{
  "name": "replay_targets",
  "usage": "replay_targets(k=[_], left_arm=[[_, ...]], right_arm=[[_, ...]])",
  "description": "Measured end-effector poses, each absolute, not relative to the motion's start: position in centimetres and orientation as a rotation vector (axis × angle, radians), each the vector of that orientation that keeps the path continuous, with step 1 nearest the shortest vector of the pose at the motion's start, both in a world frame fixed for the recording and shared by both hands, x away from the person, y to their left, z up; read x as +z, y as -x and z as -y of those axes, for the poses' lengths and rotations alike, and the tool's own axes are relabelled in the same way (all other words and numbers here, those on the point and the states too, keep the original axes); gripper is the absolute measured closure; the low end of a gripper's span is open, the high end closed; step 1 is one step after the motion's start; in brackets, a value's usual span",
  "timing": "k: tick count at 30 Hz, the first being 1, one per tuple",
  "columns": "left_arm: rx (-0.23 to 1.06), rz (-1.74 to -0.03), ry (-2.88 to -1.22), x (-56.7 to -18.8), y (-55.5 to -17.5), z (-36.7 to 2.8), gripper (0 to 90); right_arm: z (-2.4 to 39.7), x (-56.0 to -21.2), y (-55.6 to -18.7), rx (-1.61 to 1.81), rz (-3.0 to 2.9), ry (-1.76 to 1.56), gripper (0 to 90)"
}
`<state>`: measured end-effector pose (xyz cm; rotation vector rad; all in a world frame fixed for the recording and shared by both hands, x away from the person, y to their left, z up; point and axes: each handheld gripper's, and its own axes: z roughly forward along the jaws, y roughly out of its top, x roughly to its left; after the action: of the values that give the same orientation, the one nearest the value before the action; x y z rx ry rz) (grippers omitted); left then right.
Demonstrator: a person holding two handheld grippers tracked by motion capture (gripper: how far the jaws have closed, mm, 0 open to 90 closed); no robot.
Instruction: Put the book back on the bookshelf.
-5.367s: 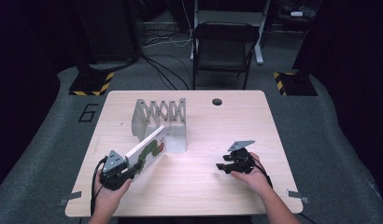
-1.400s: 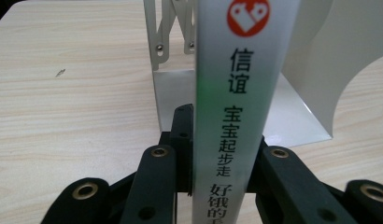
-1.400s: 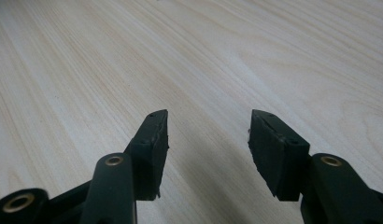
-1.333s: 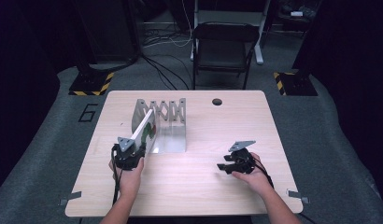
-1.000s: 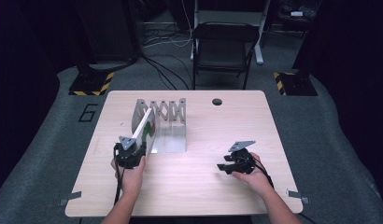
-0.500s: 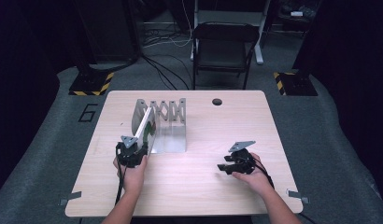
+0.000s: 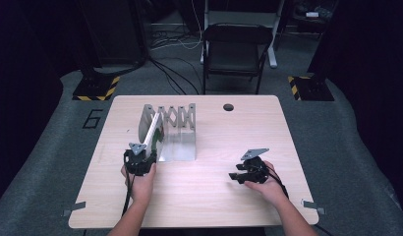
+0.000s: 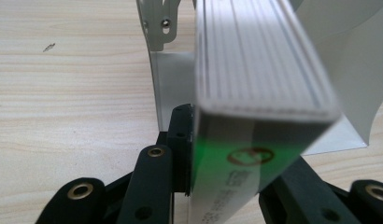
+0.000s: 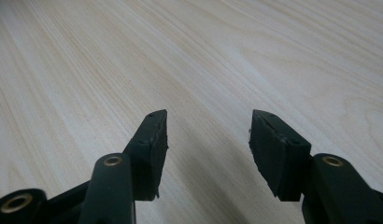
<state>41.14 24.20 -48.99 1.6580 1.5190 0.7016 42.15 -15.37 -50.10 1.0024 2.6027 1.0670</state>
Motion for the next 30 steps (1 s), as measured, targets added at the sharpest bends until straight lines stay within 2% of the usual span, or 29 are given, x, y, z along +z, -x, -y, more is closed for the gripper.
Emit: replay_targets(k=[15,26,30], left_arm=[[0.711,-1.495,-1.650,-48.74,-41.28,-24.20,69.8],[0.740,-1.479,-1.644,-48.44,-40.98,-24.12,58.7],[0.751,-1.481,-1.647,-48.40,-40.87,-24.14,52.2]], right_arm=[[15.30,-50.16,-42.15,1.072,-2.602,-0.994,46.6],[15.32,-50.16,-42.14,1.072,-2.602,-0.995,46.6],[15.25,-50.17,-42.12,1.072,-2.607,-1.000,46.5]])
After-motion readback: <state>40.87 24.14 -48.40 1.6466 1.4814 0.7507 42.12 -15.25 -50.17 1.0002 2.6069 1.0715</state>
